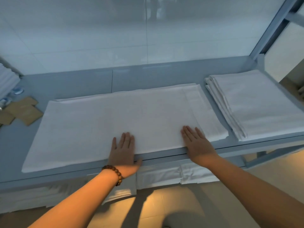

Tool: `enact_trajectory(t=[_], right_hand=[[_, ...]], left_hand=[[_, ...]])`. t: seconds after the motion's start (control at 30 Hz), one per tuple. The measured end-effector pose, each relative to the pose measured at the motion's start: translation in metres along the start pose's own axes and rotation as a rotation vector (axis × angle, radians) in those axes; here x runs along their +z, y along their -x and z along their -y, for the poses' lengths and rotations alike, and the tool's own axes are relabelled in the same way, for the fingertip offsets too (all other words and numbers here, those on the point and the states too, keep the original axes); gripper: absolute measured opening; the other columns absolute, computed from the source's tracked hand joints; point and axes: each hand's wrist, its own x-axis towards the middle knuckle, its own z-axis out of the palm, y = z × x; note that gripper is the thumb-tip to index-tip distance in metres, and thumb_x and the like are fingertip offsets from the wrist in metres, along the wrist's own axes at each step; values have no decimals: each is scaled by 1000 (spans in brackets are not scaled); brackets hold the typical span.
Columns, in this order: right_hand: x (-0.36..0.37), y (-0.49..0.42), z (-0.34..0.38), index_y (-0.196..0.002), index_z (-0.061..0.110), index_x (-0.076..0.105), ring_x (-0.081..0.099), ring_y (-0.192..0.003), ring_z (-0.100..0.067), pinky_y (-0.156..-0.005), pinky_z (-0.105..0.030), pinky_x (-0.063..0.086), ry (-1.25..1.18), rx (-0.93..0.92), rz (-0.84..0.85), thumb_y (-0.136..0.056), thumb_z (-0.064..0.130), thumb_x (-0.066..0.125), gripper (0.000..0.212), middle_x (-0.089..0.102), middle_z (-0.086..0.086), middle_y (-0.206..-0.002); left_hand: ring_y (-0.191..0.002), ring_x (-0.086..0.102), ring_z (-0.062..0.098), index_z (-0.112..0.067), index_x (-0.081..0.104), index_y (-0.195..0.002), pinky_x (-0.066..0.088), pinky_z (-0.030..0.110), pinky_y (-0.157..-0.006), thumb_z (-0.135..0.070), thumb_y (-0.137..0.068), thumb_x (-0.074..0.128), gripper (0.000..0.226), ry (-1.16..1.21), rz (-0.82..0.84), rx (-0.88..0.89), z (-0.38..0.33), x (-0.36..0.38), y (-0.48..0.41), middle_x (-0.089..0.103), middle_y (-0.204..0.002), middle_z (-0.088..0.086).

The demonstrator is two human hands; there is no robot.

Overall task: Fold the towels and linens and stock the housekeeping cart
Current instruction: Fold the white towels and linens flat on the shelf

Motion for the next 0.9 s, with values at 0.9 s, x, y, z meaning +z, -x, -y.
enact_trajectory(t=[0.9], right_hand=[[4,-15,16,-149,2,-9,-15,-146,-29,-119,-44,-10,-302,365,-29,-100,49,9,71,-10,-15,-159]], left_hand=[[-147,-16,18,-42,-9,-150,-5,54,-116,-56,-98,10,57,167,-27,-50,20,15,-29,-15,-160,-8]])
